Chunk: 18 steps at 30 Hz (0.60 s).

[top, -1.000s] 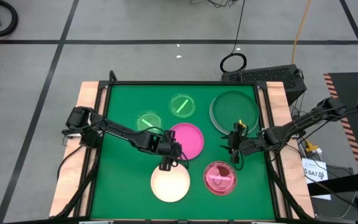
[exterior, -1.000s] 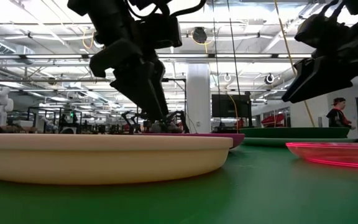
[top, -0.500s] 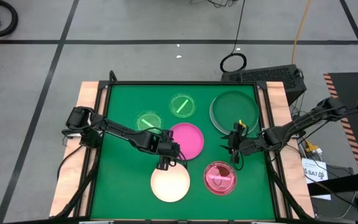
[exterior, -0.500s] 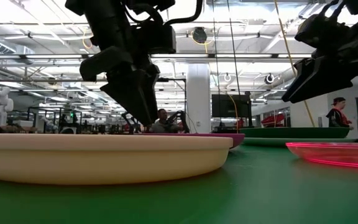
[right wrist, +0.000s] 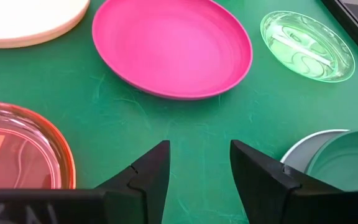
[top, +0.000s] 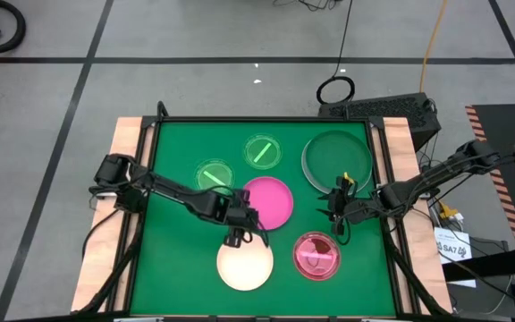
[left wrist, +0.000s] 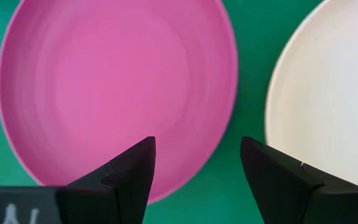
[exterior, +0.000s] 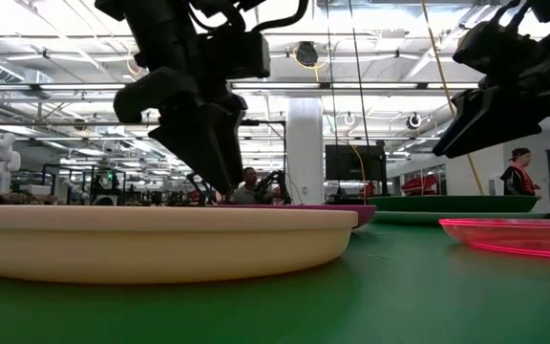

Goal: Stack plastic plates
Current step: Stack the pink plate on top of the green plate

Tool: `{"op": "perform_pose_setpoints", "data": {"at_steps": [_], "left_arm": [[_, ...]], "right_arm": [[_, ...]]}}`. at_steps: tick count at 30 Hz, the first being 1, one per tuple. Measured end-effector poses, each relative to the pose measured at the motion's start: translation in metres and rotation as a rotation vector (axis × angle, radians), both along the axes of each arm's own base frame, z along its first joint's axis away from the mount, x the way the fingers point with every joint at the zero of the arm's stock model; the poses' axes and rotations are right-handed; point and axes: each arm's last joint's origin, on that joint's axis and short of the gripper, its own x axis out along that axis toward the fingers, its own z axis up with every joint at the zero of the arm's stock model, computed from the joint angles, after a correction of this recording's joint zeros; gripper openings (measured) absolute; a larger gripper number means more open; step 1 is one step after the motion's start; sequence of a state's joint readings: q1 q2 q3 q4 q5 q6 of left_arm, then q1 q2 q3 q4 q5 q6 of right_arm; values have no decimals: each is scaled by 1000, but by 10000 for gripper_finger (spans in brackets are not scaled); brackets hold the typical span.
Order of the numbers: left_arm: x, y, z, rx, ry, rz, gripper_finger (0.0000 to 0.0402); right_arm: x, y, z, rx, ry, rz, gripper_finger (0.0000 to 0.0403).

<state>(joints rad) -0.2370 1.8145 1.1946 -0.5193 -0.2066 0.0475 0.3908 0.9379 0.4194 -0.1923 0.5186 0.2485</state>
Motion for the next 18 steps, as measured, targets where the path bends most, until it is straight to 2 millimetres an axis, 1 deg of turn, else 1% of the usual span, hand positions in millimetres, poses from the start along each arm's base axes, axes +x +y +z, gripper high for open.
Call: {"op": "perform_pose_setpoints", "data": {"at_steps": [6,18], "left_arm": [[0,-3,0,-4,-6,-4,241],[6,-6,4,-16,-77,-19,241]], "right_arm": [[0,0,0,1,-1,-1,160],[1,0,1,44,-20,-33,160]]}}
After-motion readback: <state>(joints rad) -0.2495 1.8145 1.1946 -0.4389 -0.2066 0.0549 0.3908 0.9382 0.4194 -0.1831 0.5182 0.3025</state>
